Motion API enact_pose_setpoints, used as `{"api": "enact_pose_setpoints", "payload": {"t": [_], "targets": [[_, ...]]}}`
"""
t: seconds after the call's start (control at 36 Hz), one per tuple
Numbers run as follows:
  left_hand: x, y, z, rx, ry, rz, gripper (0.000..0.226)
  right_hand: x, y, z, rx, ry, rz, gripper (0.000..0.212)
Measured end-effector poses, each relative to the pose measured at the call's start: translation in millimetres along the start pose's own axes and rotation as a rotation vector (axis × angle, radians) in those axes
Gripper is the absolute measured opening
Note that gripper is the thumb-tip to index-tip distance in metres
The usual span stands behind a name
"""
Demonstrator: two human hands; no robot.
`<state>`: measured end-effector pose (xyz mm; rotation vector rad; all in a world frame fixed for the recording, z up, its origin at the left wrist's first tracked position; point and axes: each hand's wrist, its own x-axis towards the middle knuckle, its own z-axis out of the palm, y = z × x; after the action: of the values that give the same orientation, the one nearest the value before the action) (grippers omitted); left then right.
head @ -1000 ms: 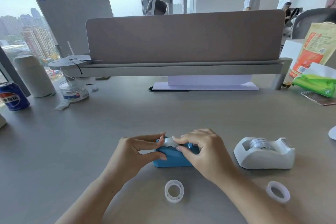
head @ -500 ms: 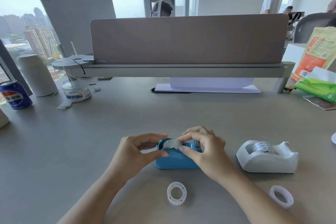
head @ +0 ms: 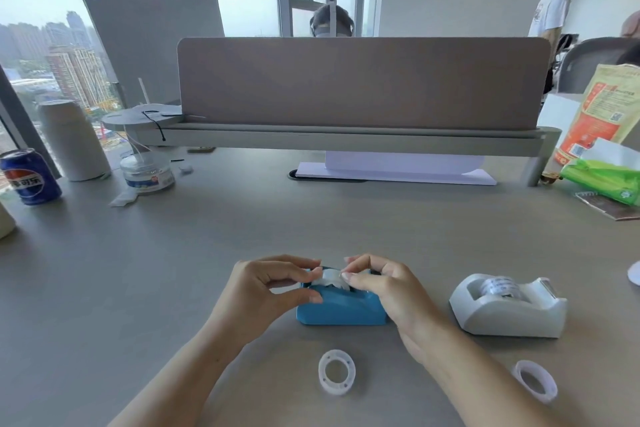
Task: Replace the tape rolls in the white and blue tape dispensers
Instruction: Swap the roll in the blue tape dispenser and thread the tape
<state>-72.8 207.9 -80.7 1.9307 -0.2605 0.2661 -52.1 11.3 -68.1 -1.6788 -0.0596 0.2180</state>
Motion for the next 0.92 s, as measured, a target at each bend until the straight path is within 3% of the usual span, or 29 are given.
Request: {"api": "enact_pose_setpoints", "payload": {"t": [0.47,0.92], "targets": [[0.8,-0.5,-1.0,0.061,-0.012,0.018,0.028,-4.0,-5.9,9.7,0.037,0.055,0.043,0.011],[-1.9,0.4,0.1,0.044,0.021,0.005,0.037,-8.2,-1.1,3.0,0.042,0.131,0.008,0.024]]}}
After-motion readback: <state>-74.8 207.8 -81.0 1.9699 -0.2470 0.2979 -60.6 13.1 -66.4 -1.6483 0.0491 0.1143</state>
